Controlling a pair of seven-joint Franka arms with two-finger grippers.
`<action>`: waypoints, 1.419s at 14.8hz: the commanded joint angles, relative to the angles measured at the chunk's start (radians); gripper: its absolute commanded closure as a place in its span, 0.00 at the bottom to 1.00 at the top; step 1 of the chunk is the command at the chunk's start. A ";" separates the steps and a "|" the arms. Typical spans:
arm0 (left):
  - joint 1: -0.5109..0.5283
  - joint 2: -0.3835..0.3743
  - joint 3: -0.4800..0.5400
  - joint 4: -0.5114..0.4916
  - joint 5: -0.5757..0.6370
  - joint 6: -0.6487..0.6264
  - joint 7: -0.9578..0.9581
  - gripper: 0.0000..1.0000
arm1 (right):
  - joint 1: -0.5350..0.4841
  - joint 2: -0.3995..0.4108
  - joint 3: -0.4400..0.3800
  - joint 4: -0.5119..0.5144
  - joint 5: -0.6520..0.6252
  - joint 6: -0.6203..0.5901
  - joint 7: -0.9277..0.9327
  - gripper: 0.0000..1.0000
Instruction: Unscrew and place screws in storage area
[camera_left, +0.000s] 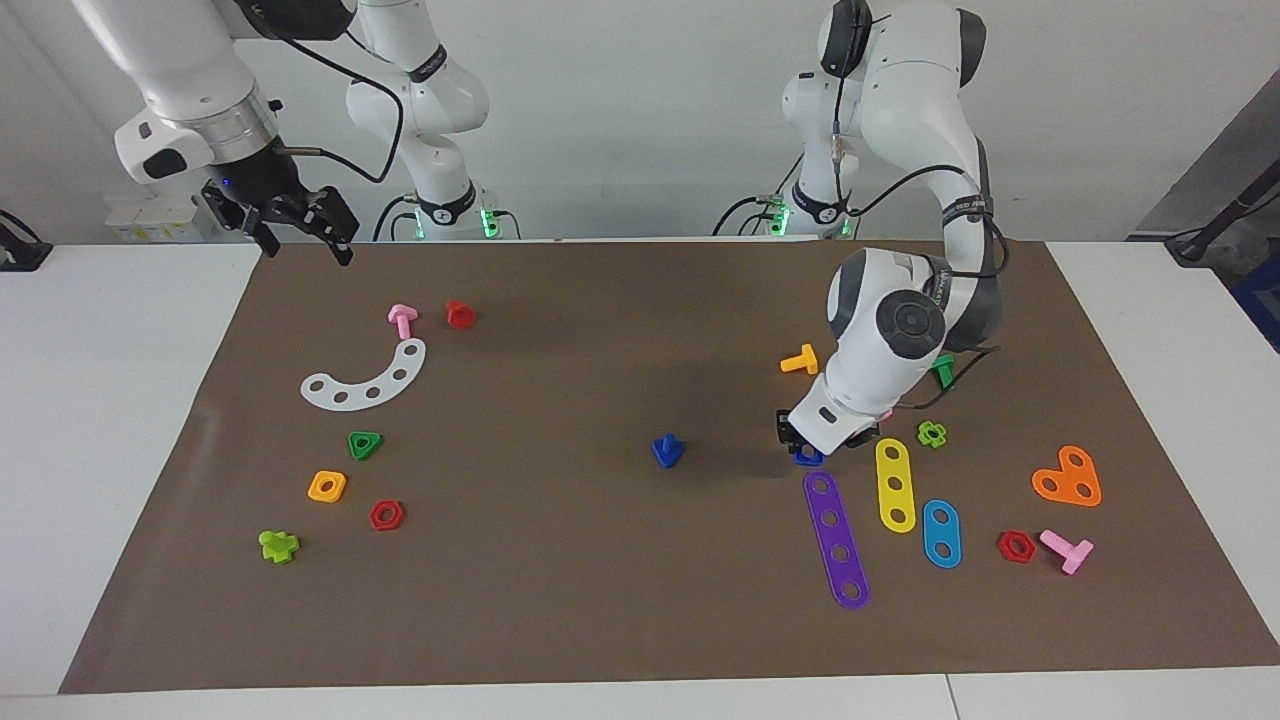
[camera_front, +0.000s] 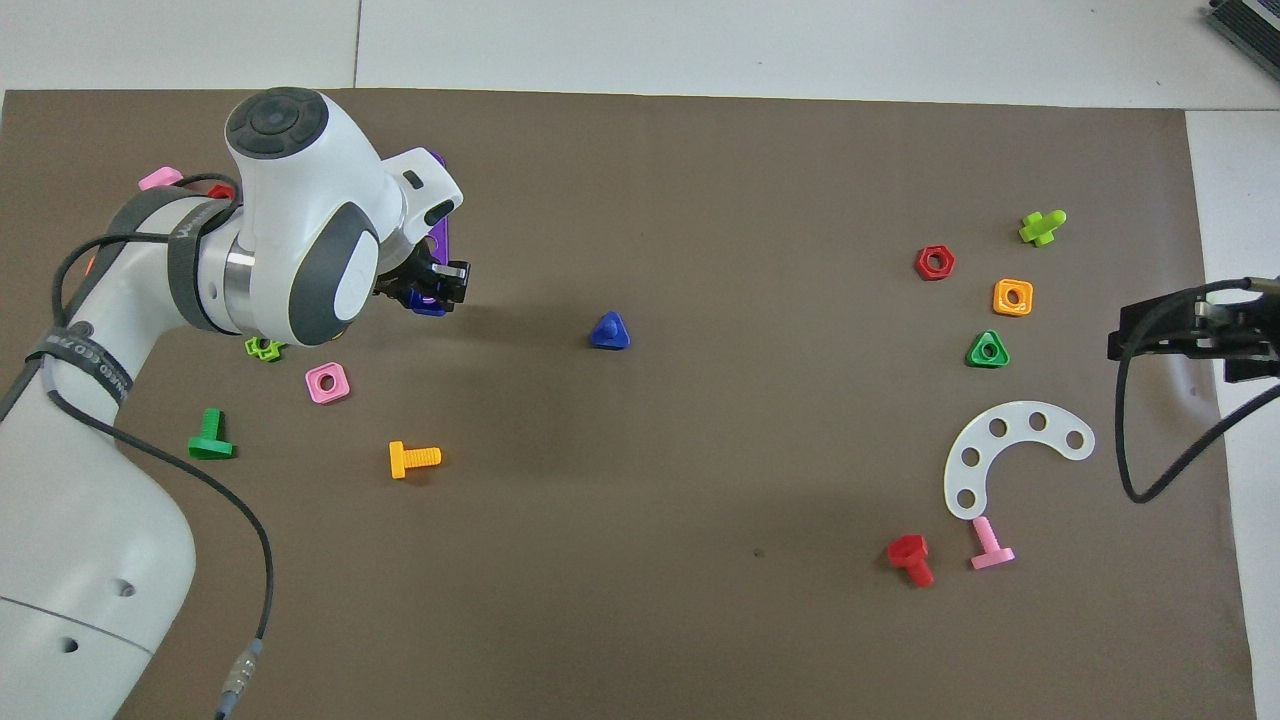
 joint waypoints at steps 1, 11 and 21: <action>0.009 -0.099 0.002 -0.174 -0.017 0.062 0.059 0.73 | -0.010 -0.011 0.004 0.000 0.014 -0.016 -0.035 0.00; 0.029 -0.168 0.004 -0.320 -0.017 0.247 0.087 0.00 | 0.127 0.019 0.019 -0.087 0.015 0.207 0.019 0.00; 0.174 -0.395 0.010 -0.277 -0.002 -0.006 0.104 0.00 | 0.511 0.585 0.020 0.205 -0.006 0.605 0.553 0.00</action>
